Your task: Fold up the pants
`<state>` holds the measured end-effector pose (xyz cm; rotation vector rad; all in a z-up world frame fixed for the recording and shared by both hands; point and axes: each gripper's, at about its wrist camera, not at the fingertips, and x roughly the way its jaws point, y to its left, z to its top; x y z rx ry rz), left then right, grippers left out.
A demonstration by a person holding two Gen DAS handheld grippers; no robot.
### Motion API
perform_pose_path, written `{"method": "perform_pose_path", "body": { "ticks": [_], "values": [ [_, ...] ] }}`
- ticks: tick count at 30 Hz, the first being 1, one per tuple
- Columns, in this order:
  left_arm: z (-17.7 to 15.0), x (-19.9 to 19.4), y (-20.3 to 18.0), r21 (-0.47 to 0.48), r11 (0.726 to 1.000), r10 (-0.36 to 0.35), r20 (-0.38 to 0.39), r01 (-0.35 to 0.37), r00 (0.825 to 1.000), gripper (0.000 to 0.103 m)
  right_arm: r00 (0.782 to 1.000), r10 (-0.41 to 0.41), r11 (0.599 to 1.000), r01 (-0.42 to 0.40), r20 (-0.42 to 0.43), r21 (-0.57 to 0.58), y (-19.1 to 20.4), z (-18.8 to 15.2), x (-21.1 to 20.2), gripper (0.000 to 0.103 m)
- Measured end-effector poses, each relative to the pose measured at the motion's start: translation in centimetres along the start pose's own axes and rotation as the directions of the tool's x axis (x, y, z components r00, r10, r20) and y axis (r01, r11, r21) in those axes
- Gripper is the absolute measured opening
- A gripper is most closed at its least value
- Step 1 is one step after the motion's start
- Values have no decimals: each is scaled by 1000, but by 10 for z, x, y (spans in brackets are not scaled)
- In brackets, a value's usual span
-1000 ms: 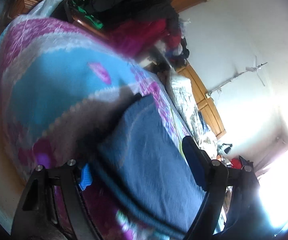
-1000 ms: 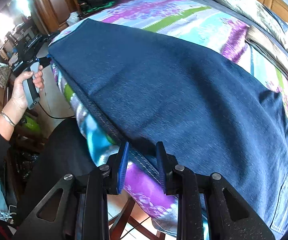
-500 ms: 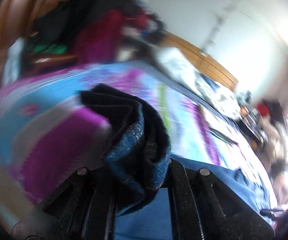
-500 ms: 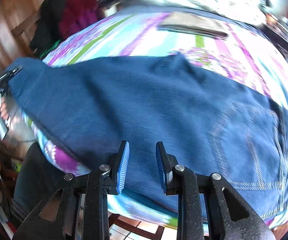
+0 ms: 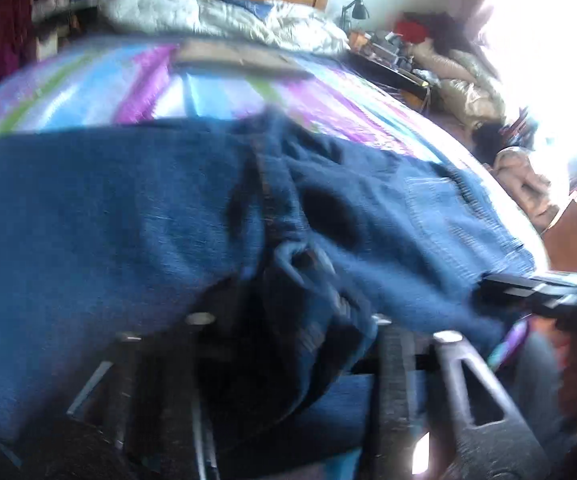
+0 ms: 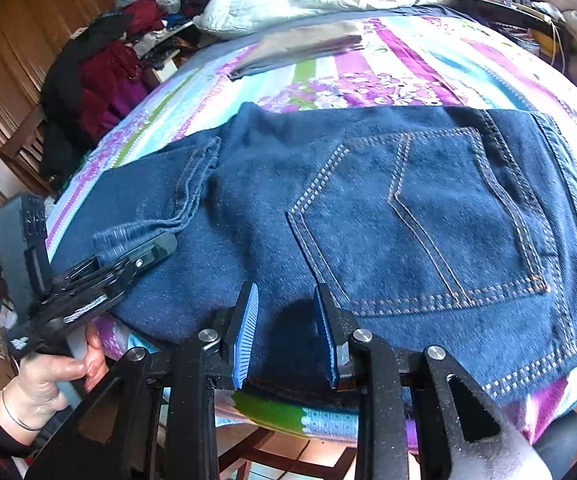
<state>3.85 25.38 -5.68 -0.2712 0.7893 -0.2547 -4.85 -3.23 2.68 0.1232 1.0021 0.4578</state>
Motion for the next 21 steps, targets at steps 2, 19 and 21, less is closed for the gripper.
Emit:
{"method": "perform_pose_path", "body": {
  "ticks": [2, 19, 21],
  "values": [
    [2, -9, -7, 9, 1000, -21, -15, 21, 1000, 70, 1000, 26, 999, -25, 16, -29, 7, 5, 2, 31],
    [-10, -25, 17, -77, 978, -198, -36, 195, 980, 81, 982, 142, 982, -156, -128, -105, 74, 130, 154, 18],
    [-16, -13, 6, -59, 975, -218, -37, 216, 975, 85, 987, 133, 981, -144, -89, -131, 82, 137, 146, 14]
  ]
}}
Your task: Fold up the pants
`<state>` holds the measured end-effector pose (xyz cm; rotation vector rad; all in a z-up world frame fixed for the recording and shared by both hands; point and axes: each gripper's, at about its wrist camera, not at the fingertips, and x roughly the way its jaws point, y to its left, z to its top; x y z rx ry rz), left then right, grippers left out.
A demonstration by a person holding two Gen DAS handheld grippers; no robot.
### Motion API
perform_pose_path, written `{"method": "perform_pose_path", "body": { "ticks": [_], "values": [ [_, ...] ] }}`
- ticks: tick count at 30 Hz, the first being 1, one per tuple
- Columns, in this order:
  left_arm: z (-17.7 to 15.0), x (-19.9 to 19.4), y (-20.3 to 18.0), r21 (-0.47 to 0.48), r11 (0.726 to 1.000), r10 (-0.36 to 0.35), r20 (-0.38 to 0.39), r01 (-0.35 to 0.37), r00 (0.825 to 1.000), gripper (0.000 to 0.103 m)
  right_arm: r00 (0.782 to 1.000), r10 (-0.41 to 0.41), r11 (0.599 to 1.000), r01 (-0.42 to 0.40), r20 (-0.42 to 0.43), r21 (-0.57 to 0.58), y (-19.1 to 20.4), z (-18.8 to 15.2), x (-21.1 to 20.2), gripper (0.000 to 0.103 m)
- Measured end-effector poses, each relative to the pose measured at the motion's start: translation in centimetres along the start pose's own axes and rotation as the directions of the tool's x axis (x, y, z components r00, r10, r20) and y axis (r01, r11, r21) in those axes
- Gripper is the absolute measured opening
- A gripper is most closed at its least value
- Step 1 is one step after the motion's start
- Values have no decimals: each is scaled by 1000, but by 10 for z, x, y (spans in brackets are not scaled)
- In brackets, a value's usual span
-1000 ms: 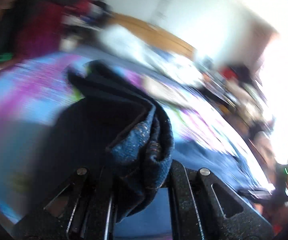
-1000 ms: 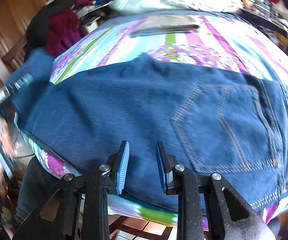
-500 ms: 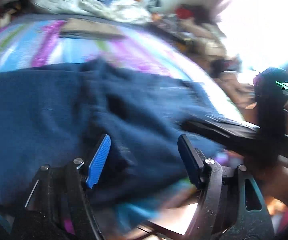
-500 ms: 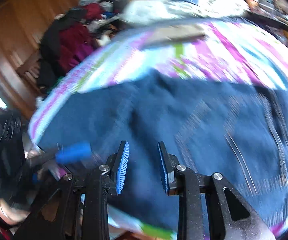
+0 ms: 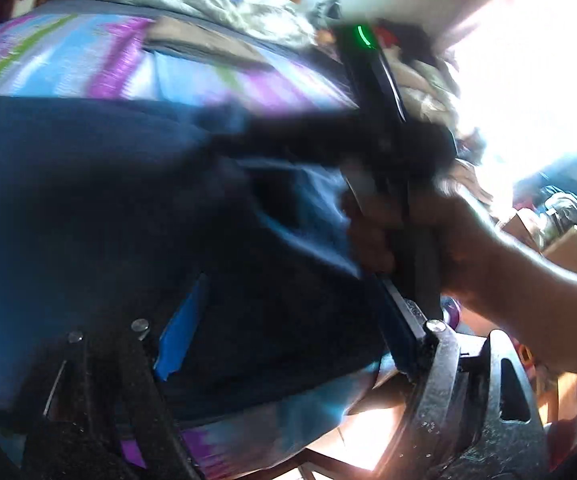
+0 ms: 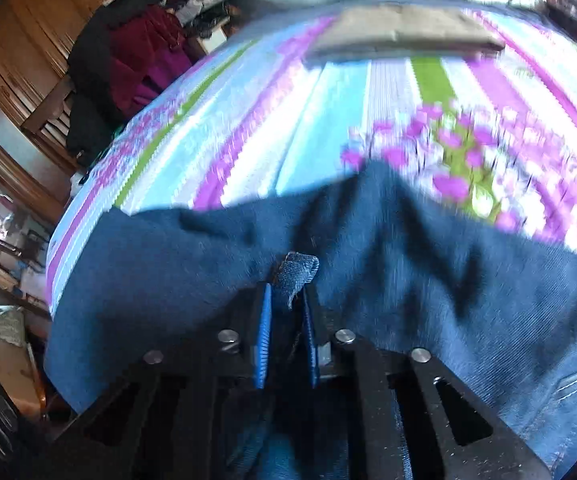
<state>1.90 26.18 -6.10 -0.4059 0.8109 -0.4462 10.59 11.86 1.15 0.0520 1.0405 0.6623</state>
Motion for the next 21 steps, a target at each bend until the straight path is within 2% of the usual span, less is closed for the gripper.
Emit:
{"method": "perform_pose_path", "body": {
  "ticks": [1, 2, 3, 5, 6, 7, 8, 9, 10, 12, 13, 15, 17, 18, 19, 20, 21],
  "values": [
    [-5, 4, -4, 30, 999, 40, 34, -41, 999, 86, 1000, -26, 999, 26, 7, -25, 3, 2, 2, 14],
    [-6, 8, -10, 71, 996, 58, 56, -62, 997, 90, 998, -67, 997, 66, -22, -32, 2, 4, 11, 14],
    [-7, 12, -15, 95, 992, 73, 54, -78, 996, 91, 996, -77, 997, 76, -40, -27, -1, 3, 18, 14],
    [-4, 14, -25, 124, 986, 110, 32, -113, 993, 92, 995, -94, 996, 94, -19, -1, -8, 4, 16, 40],
    [-2, 10, -26, 131, 986, 105, 9, -105, 994, 88, 995, -95, 995, 95, -9, 25, -12, 5, 11, 40],
    [2, 2, -24, 121, 989, 82, -3, -81, 997, 76, 993, -116, 992, 116, 5, 55, -17, 5, 4, 42],
    [5, -8, -21, 102, 993, 62, -1, -62, 998, 72, 987, -158, 985, 157, 21, 73, -21, 4, -5, 46],
    [6, -29, -13, 61, 997, 47, 29, -48, 998, 72, 981, -192, 979, 188, 39, 76, -22, 5, -13, 47],
    [7, -50, -2, 20, 998, 56, 77, -58, 995, 73, 980, -189, 980, 185, 62, 72, -20, 6, -22, 47],
    [3, -95, 33, -98, 993, 86, 176, -70, 981, 74, 992, -82, 996, 79, 93, 31, -5, 7, -35, 47],
    [0, -118, 56, -181, 981, 112, 212, -73, 971, 74, 995, -23, 1000, 24, 98, -10, 11, 7, -36, 47],
    [-9, -148, 88, -284, 955, 161, 253, -86, 954, 74, 990, 124, 987, -116, 66, -115, 56, 8, -27, 44],
    [-19, -164, 110, -324, 937, 217, 251, -129, 943, 74, 965, 263, 948, -260, -8, -184, 100, 4, -8, 41],
    [-25, -164, 123, -344, 929, 223, 232, -135, 947, 74, 947, 317, 924, -320, -52, -207, 120, 1, 5, 41],
    [-33, -159, 142, -382, 917, 203, 207, -112, 957, 71, 932, 350, 904, -363, -97, -226, 136, -3, 18, 41],
    [-40, -154, 155, -419, 905, 174, 205, -75, 963, 52, 926, 344, 891, -374, -156, -256, 152, -9, 38, 41],
    [-52, -155, 174, -486, 874, 133, 253, 7, 958, 42, 934, 296, 898, -344, -200, -274, 160, -15, 56, 40]
  ]
}}
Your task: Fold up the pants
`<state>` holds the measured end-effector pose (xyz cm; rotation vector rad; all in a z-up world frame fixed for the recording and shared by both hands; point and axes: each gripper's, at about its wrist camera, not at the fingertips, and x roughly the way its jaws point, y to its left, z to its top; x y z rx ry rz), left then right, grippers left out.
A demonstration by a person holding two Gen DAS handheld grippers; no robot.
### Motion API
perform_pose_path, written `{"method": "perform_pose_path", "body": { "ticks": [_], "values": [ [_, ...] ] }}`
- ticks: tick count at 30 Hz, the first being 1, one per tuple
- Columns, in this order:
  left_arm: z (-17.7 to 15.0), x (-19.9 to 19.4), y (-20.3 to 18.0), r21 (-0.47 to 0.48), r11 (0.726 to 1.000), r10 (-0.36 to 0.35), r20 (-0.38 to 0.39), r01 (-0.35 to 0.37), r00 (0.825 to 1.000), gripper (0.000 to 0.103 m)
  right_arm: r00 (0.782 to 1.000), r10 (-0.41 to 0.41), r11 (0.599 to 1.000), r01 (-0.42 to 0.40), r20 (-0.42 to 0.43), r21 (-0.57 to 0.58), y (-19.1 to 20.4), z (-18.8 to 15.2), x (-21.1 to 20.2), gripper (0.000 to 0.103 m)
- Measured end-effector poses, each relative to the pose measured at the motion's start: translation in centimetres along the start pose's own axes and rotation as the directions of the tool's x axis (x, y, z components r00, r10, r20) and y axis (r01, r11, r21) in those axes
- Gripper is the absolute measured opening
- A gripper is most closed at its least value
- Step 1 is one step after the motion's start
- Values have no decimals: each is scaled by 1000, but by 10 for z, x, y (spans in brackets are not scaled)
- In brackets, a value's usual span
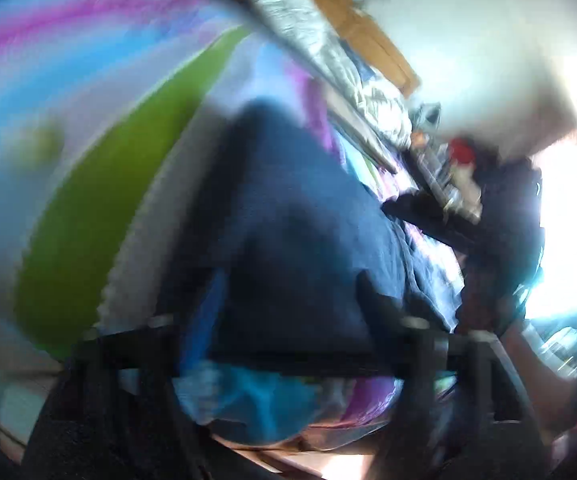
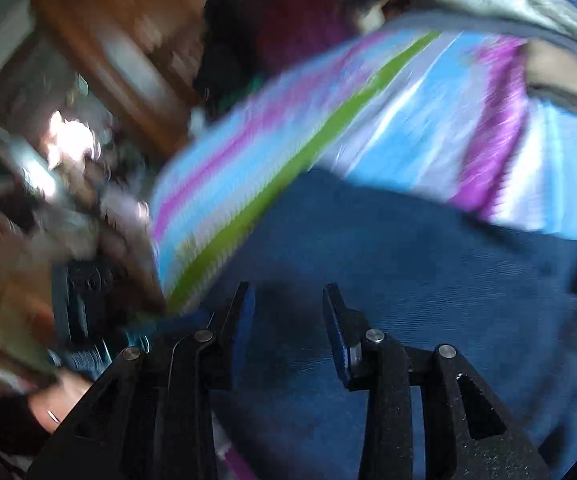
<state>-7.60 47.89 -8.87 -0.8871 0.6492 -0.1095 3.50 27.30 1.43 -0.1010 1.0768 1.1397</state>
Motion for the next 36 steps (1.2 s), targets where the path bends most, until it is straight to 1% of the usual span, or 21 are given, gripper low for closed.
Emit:
{"method": "perform_pose_path", "body": {
  "ticks": [1, 2, 3, 5, 6, 7, 9, 10, 11, 12, 13, 16, 18, 20, 22, 25, 28, 29, 30, 32, 36],
  "values": [
    [0, -4, 13, -82, 996, -44, 6, 44, 999, 27, 996, -42, 999, 42, -74, 4, -4, -2, 21, 35],
    [1, -6, 23, -134, 988, -70, -2, 69, 998, 12, 994, -55, 998, 57, -96, 18, -11, -4, 30, 23],
    [1, -7, 31, -158, 985, -79, -17, 75, 997, 4, 995, -45, 998, 49, -86, 45, -16, -3, 29, 17],
    [-2, -10, 31, -136, 989, -69, -25, 65, 997, 2, 993, -60, 993, 70, -104, 99, -24, 2, 24, 14],
    [-3, -14, 23, -102, 994, -44, -24, 41, 999, 1, 987, -136, 988, 142, -88, 63, -16, 6, 16, 17],
    [-3, -17, 15, -78, 997, -27, -20, 26, 999, 4, 979, -195, 981, 195, -53, -2, -4, 9, 8, 26],
    [-8, -40, -2, -20, 999, -28, 33, 29, 999, 32, 975, -222, 969, 221, 10, -110, 28, 9, -6, 30],
    [-6, -50, -3, -11, 1000, -1, 84, 2, 997, 69, 972, -230, 960, 233, 34, -156, 45, 6, -10, 44],
    [-1, -57, -1, -19, 999, 48, 142, -46, 989, 97, 964, -254, 937, 264, 73, -228, 71, -1, -12, 53],
    [-1, -72, 2, -46, 993, 116, 224, -108, 968, 100, 961, -258, 916, 276, 99, -290, 91, -6, -9, 53],
    [1, -83, 7, -70, 988, 151, 271, -137, 951, 99, 959, -256, 886, 283, 121, -368, 116, -18, -4, 53],
    [26, -90, 18, -92, 976, 212, 246, -195, 946, 97, 930, -335, 772, 362, 149, -523, 163, -45, 22, 60],
    [42, -97, 14, -53, 966, 258, 255, -253, 932, 97, 890, -418, 650, 433, 182, -624, 184, -68, 52, 60],
    [53, -99, 16, -34, 963, 268, 254, -268, 929, 97, 847, -477, 534, 491, 234, -689, 193, -91, 73, 60],
    [63, -101, 15, -20, 961, 273, 242, -276, 931, 97, 806, -524, 458, 540, 275, -706, 200, -98, 90, 60],
    [74, -94, 13, -2, 958, 281, 212, -287, 936, 97, 760, -568, 399, 589, 314, -703, 194, -97, 111, 58],
    [79, -87, 13, 17, 958, 279, 173, -286, 945, 97, 708, -605, 307, 629, 364, -714, 197, -102, 125, 53],
    [81, -85, 11, 29, 955, 288, 161, -296, 944, 97, 688, -606, 263, 646, 398, -717, 199, -107, 130, 53],
    [83, -78, 10, 42, 950, 302, 147, -311, 942, 97, 677, -607, 239, 654, 415, -717, 199, -108, 134, 53],
    [88, -68, 9, 64, 953, 290, 104, -297, 952, 97, 664, -608, 204, 661, 436, -722, 199, -107, 141, 40],
    [97, -42, 1, 129, 945, 300, 22, -300, 954, 97, 649, -621, 178, 663, 439, -728, 202, -110, 140, 35]
  ]
}}
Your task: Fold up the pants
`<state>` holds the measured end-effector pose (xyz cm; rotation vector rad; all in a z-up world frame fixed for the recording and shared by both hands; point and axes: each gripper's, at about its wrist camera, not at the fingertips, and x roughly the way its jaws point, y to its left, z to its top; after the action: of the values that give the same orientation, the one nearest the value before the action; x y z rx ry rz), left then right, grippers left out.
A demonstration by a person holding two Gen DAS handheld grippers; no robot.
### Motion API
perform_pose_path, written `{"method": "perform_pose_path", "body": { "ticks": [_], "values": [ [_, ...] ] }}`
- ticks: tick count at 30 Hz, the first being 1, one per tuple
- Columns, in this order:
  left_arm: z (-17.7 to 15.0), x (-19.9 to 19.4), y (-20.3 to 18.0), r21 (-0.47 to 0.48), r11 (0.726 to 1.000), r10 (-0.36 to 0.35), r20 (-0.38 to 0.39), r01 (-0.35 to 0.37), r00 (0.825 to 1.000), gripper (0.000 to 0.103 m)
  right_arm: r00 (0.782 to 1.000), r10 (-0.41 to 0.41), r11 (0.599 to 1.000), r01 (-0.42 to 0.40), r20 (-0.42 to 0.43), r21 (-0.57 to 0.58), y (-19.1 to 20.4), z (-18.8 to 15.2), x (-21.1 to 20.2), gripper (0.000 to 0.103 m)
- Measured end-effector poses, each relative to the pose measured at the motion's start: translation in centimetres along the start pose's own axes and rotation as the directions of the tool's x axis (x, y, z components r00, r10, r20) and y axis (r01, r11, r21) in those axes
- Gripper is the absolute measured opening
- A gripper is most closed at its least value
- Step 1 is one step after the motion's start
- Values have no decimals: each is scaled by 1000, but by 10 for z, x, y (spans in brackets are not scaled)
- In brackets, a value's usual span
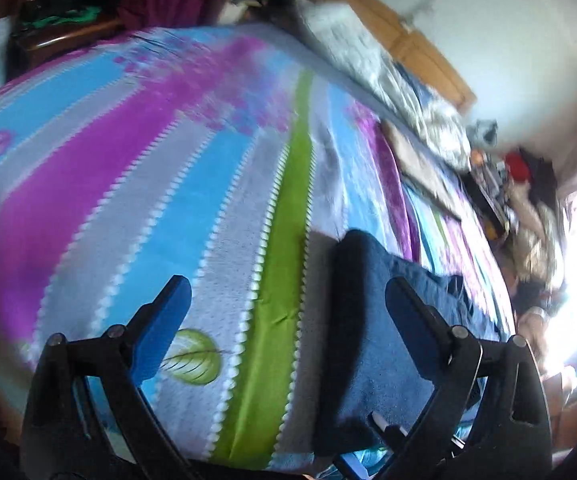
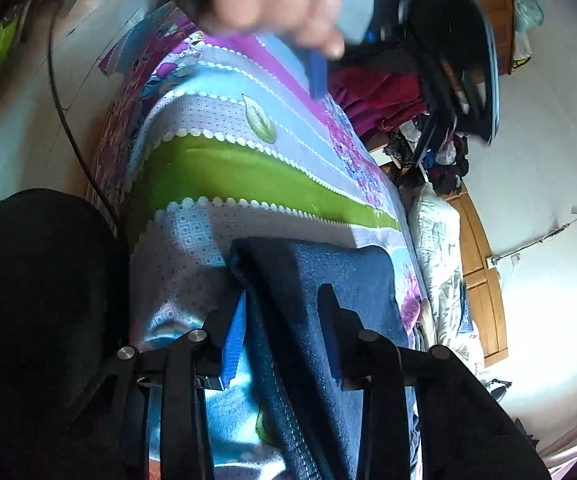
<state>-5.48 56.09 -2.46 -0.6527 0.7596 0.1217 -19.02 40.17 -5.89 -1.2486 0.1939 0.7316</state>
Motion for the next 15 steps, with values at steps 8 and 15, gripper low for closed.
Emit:
{"method": "perform_pose_path", "body": {
  "ticks": [8, 15],
  "values": [
    [7, 19, -15, 61, 998, 11, -74, -6, 997, 97, 999, -48, 996, 48, 0, -69, 10, -4, -1, 37],
    [16, 48, -35, 103, 976, -170, -188, 192, 967, 94, 1000, 20, 1000, -20, 8, -12, -1, -1, 9, 25]
  ]
}}
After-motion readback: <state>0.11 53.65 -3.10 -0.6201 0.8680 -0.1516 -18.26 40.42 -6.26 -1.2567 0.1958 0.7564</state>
